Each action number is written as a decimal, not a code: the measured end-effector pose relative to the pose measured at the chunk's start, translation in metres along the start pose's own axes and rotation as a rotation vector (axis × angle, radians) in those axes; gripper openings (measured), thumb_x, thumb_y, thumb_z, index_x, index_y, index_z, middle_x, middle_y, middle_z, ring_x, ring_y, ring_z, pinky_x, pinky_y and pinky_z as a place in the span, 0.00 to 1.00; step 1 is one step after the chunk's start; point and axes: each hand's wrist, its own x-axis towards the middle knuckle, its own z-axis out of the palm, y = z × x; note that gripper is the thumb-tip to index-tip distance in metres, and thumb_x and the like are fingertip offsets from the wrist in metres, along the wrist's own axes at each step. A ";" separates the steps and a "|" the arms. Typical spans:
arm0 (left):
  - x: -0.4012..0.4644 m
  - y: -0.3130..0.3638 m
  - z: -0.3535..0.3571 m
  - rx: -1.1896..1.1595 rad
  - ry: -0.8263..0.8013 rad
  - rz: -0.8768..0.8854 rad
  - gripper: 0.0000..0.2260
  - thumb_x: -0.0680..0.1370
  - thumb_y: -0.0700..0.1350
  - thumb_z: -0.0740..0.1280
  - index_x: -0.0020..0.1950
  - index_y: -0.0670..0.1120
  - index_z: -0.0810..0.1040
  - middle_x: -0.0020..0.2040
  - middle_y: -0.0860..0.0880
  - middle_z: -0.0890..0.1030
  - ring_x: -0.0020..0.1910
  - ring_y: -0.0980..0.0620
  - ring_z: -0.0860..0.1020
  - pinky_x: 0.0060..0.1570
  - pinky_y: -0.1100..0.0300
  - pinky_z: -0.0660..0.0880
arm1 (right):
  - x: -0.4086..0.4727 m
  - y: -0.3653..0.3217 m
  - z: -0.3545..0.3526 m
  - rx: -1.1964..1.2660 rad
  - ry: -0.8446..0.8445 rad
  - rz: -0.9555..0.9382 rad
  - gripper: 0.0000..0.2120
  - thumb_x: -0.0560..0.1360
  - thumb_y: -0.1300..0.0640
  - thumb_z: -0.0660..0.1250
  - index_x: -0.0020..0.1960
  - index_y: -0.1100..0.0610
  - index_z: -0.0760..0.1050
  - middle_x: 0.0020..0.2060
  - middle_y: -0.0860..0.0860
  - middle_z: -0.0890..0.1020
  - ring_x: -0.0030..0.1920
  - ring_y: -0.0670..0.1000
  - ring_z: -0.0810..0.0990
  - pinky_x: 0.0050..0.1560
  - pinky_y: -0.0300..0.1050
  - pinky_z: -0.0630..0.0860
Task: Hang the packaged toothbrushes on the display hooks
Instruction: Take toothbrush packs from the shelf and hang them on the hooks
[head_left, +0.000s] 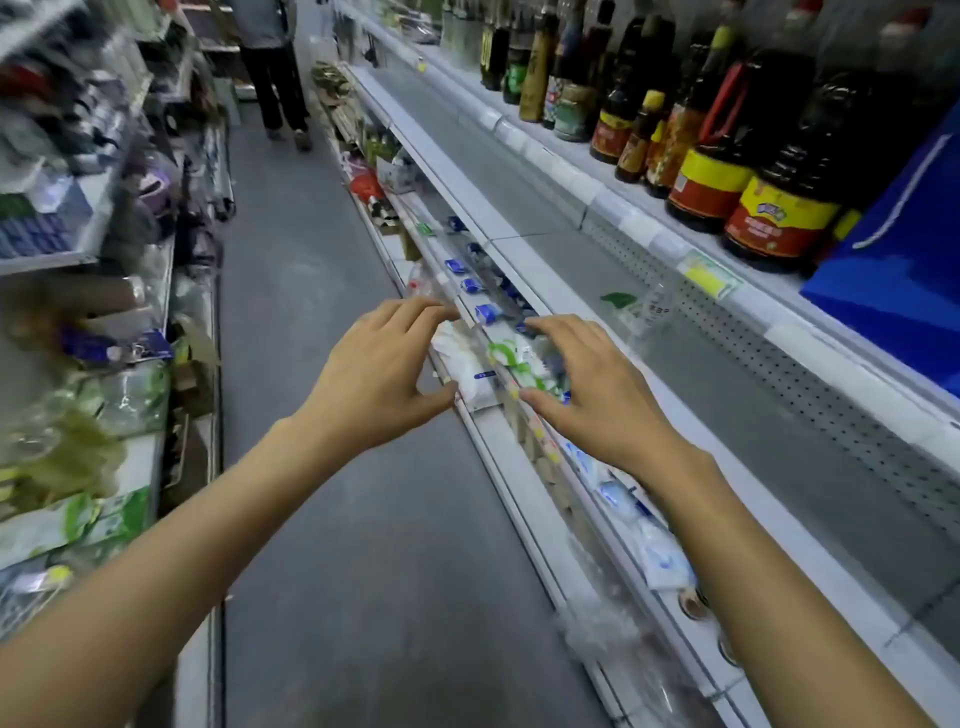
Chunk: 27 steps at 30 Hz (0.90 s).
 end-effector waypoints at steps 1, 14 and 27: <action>0.003 -0.011 0.001 -0.002 -0.012 -0.010 0.29 0.73 0.59 0.67 0.72 0.51 0.67 0.69 0.52 0.72 0.68 0.49 0.70 0.66 0.52 0.70 | 0.013 0.000 0.008 0.014 0.005 -0.016 0.29 0.75 0.49 0.71 0.74 0.52 0.66 0.69 0.46 0.72 0.68 0.49 0.68 0.61 0.39 0.66; 0.060 -0.112 0.054 0.119 -0.033 -0.269 0.29 0.74 0.58 0.68 0.72 0.49 0.68 0.68 0.51 0.73 0.66 0.48 0.72 0.64 0.51 0.73 | 0.178 0.038 0.087 0.070 -0.155 -0.213 0.30 0.76 0.49 0.71 0.75 0.52 0.65 0.70 0.48 0.72 0.71 0.50 0.67 0.69 0.47 0.66; 0.133 -0.216 0.076 0.202 -0.002 -0.567 0.29 0.72 0.57 0.69 0.70 0.48 0.69 0.67 0.50 0.74 0.66 0.48 0.72 0.65 0.53 0.71 | 0.368 0.066 0.160 0.149 -0.291 -0.463 0.31 0.76 0.49 0.71 0.75 0.52 0.65 0.70 0.49 0.72 0.71 0.50 0.68 0.69 0.48 0.68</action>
